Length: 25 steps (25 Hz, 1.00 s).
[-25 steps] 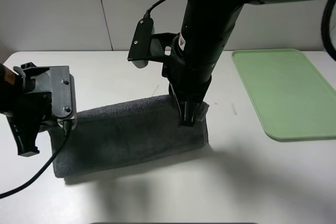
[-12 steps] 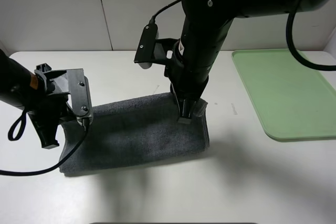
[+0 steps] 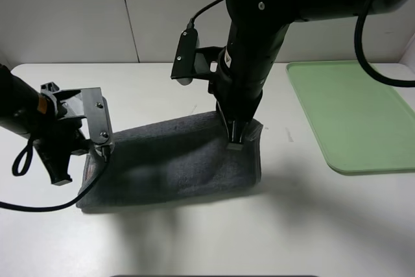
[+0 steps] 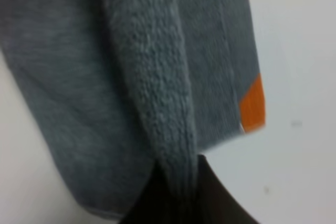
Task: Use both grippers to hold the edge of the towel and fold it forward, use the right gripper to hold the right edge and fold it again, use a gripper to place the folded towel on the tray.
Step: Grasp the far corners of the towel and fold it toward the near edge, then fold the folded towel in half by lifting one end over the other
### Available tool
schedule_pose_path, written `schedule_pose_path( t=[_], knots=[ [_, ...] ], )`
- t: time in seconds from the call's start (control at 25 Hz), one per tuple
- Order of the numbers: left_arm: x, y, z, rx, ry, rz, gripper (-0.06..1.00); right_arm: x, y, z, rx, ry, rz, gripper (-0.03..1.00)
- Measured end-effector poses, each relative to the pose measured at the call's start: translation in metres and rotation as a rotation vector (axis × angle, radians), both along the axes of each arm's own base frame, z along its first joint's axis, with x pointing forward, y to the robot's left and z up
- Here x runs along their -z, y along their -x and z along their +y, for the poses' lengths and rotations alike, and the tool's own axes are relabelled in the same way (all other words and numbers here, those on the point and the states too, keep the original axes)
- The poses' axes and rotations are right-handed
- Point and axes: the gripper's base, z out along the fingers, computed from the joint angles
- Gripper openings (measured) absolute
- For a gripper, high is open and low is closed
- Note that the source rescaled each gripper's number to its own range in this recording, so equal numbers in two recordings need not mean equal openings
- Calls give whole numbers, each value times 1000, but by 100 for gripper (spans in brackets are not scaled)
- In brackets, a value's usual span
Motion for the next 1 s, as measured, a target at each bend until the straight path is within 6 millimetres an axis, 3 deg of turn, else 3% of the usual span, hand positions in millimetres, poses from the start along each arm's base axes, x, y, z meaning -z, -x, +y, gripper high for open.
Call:
schedule_pose_path(
  t=[0.04, 0.12, 0.2, 0.24, 0.4, 0.72, 1.0],
  knots=[
    [2, 1, 2, -11, -10, 13, 37, 0, -1, -2, 3, 13, -5, 27],
    [2, 1, 3, -29, -10, 22, 62, 0, -4, -5, 20, 26, -17, 71],
    [2, 1, 3, -39, -3, 20, 84, -1, -6, -6, 53, 28, -40, 89],
    [2, 1, 3, -40, -3, 19, 90, -1, -7, -7, 73, 29, -55, 94],
    [2, 1, 3, -41, -4, 19, 98, -2, -11, -8, 121, 33, -91, 99],
    [-1, 2, 4, -46, -6, 14, 100, -3, -11, -9, 128, 30, -97, 100],
    [-50, 19, 13, -77, 62, -138, 100, -15, -8, -11, 147, -2, -109, 100]
  ],
)
